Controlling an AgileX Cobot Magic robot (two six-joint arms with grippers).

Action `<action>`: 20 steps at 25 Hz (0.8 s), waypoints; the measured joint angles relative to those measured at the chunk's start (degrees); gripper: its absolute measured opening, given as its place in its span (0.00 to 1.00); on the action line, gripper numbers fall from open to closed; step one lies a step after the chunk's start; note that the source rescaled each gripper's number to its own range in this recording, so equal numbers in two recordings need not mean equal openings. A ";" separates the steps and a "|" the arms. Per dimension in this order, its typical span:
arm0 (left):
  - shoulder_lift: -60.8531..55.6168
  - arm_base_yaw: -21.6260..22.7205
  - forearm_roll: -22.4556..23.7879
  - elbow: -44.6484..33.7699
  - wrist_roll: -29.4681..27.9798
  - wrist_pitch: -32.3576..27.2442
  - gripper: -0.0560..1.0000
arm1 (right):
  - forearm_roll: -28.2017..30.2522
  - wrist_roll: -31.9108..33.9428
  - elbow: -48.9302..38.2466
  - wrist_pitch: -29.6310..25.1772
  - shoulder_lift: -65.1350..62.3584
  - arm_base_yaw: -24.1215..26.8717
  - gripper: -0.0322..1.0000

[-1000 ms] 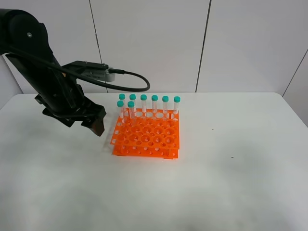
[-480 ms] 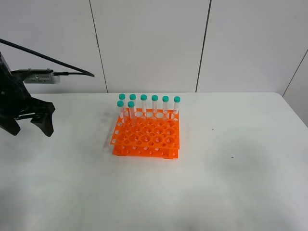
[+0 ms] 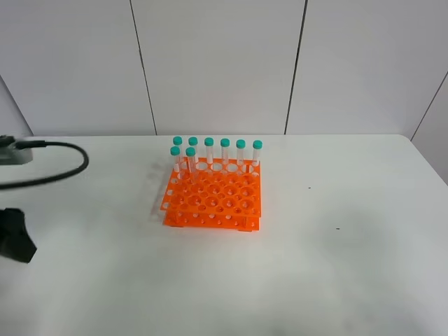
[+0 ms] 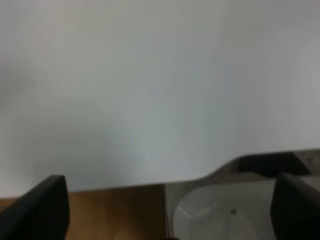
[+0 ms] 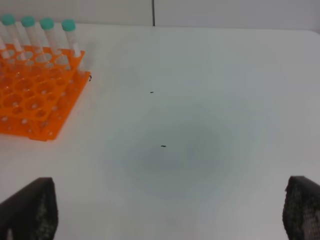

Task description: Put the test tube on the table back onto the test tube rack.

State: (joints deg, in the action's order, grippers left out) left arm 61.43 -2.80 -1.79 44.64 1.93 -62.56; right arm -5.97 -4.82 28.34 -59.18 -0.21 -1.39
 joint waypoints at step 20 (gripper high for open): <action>-61.53 0.00 0.09 -16.36 -1.27 2.40 1.00 | 0.00 0.00 0.00 0.00 0.00 0.00 1.00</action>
State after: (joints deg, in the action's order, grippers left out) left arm -0.10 -2.80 -1.71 28.28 0.65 -60.15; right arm -5.97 -4.82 28.34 -59.18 -0.21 -1.39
